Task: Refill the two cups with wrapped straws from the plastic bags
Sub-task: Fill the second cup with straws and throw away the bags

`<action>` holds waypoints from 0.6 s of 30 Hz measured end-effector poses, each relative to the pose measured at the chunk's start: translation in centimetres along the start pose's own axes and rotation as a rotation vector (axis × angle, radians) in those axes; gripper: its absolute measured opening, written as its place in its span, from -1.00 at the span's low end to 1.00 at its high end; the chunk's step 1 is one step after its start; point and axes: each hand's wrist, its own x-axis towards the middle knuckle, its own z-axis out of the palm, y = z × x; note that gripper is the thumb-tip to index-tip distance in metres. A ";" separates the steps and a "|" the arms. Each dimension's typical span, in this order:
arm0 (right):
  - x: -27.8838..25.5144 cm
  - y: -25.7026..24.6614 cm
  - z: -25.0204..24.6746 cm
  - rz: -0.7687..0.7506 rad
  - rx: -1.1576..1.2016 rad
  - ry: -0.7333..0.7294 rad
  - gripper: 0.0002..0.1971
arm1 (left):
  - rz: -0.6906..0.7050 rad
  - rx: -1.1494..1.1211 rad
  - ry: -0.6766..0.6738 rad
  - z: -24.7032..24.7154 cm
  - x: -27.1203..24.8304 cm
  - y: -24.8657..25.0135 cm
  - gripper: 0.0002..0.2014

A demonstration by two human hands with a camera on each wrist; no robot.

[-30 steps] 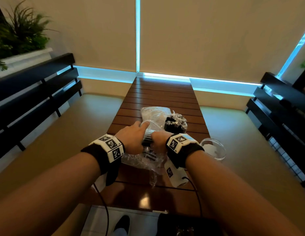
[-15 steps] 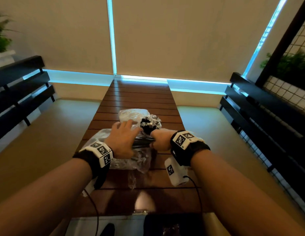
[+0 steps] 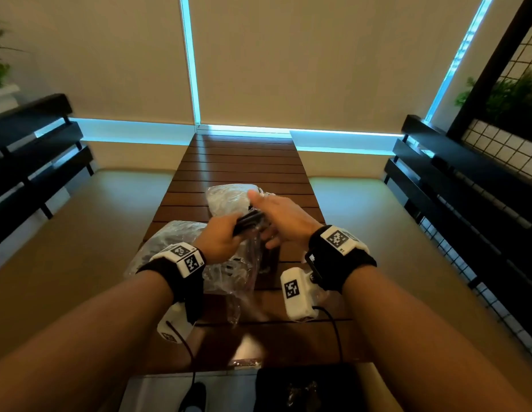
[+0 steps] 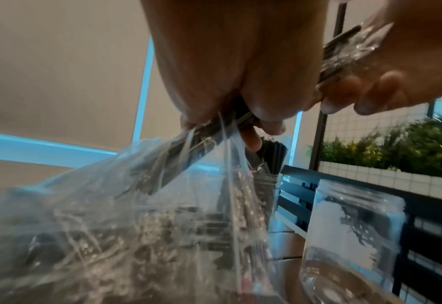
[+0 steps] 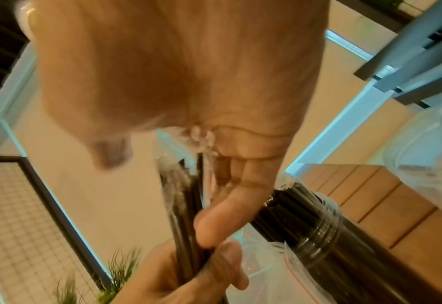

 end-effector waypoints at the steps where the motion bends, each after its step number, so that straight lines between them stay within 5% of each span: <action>1: -0.1 0.0 0.1 -0.008 0.107 0.065 -0.51 | -0.044 -0.004 0.020 -0.2 0.0 0.0 -0.90; 3: -0.2 0.5 0.4 -0.014 0.214 0.203 -0.70 | -0.114 -0.034 0.065 -0.6 -0.1 -0.1 -0.89; 5: -0.2 1.9 1.0 -0.030 0.020 0.254 -0.76 | -0.157 -0.085 0.098 -1.0 0.1 -0.2 -0.85; 8: -0.3 4.6 2.9 0.040 -0.471 0.016 -0.81 | -0.175 -0.163 0.139 -1.9 0.3 0.6 -0.80; 12: -0.2 7.6 5.7 0.150 -0.507 -0.080 -0.83 | -0.173 -0.353 0.210 -3.5 0.6 2.2 -0.75; 18: -0.5 6.2 3.7 -0.163 -0.871 0.517 -0.81 | -0.199 -0.733 0.345 -5.6 1.3 4.2 -0.77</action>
